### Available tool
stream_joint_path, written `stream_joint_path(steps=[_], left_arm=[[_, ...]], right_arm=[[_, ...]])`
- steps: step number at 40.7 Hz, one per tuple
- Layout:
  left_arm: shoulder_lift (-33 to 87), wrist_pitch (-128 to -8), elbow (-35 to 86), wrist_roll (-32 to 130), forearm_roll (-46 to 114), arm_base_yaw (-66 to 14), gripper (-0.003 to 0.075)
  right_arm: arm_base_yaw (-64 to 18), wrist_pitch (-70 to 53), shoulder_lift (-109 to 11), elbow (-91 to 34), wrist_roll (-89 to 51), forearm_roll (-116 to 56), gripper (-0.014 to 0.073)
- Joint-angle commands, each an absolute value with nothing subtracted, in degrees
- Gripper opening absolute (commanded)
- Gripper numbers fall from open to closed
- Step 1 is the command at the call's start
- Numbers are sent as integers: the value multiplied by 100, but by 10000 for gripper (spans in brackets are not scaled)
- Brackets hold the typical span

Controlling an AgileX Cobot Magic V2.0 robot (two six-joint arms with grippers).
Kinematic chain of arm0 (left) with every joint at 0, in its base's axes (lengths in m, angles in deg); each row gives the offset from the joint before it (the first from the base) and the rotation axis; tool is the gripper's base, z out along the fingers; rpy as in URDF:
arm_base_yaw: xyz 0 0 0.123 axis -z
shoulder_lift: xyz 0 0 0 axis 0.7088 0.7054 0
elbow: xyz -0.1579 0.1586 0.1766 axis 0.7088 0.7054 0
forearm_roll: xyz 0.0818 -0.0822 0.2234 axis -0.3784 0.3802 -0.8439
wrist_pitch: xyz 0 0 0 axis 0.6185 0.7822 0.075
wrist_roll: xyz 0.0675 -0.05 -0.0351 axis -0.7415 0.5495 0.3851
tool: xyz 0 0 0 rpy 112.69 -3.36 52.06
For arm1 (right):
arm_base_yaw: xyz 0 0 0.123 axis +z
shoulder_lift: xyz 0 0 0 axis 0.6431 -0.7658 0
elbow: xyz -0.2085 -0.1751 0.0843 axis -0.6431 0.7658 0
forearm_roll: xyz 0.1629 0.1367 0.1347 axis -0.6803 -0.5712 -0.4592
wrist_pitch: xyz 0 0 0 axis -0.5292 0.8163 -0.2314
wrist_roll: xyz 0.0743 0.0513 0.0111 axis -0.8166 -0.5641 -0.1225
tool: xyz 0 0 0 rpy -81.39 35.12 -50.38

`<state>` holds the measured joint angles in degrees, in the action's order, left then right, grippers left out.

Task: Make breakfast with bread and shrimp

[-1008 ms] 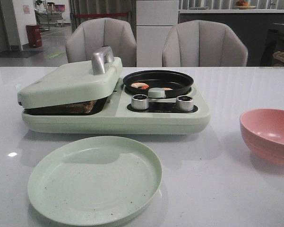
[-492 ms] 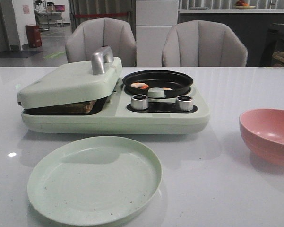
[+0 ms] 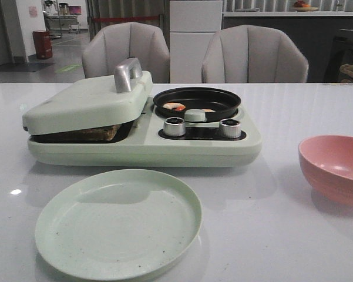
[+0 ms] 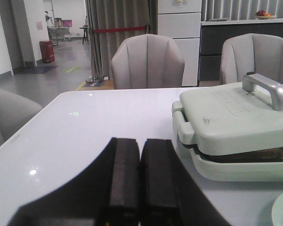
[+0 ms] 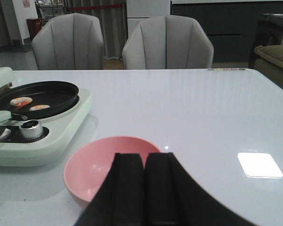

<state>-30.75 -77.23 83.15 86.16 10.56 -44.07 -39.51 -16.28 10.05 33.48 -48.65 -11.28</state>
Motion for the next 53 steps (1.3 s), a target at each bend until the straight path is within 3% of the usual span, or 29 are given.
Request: stream_joint_path(steps=[1, 7, 53], left_arm=[[-3168, -8233, 8494, 8644, 1110, -4409, 101], [-3168, -8233, 8494, 8644, 1110, -4409, 102], [-3168, -8233, 8494, 8644, 1110, -4409, 102]], right_arm=[[-3995, -2094, 1128, 3240, -4275, -1510, 35], [-3995, -2218, 1128, 3240, -3534, -1989, 35], [-4242, -2428, 1122, 3240, -3929, -1969, 35]])
